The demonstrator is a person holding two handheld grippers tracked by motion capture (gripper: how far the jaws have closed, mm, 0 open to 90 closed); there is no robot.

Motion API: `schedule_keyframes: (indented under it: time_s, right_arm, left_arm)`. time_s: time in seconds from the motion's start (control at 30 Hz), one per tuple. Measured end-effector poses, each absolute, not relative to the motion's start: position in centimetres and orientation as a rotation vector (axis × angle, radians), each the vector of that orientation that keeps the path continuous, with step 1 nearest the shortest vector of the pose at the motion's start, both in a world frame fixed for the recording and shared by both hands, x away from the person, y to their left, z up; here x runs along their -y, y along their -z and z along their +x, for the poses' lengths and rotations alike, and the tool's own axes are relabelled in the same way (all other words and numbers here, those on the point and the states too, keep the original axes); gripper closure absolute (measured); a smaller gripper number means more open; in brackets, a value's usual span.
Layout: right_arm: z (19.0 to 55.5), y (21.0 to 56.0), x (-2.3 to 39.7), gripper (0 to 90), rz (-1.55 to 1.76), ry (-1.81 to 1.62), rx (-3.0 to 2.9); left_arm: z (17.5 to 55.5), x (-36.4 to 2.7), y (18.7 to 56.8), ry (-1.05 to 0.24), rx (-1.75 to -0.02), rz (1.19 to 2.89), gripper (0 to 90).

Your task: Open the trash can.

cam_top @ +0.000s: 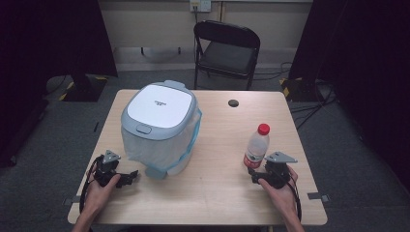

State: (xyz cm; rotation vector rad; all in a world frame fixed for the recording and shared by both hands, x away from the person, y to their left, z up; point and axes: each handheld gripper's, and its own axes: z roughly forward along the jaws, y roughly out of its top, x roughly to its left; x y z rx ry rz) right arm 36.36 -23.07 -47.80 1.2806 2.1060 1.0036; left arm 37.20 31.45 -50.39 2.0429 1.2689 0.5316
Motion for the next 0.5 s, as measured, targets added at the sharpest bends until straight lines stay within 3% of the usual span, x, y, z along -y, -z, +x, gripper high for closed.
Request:
schedule_keyframes:
  time_s: [0.43, 0.5]
  right_arm:
    - [31.8, 47.3, 21.8, 33.1, 1.213, -1.066, -2.176]
    - [31.7, 47.2, 20.6, 35.0, 1.186, -1.085, -2.217]
  left_arm:
    - [37.3, -31.5, 50.3, -0.525, -1.269, 2.060, 0.2]
    - [37.3, -31.6, 50.0, -0.533, -1.300, 2.044, 5.0]
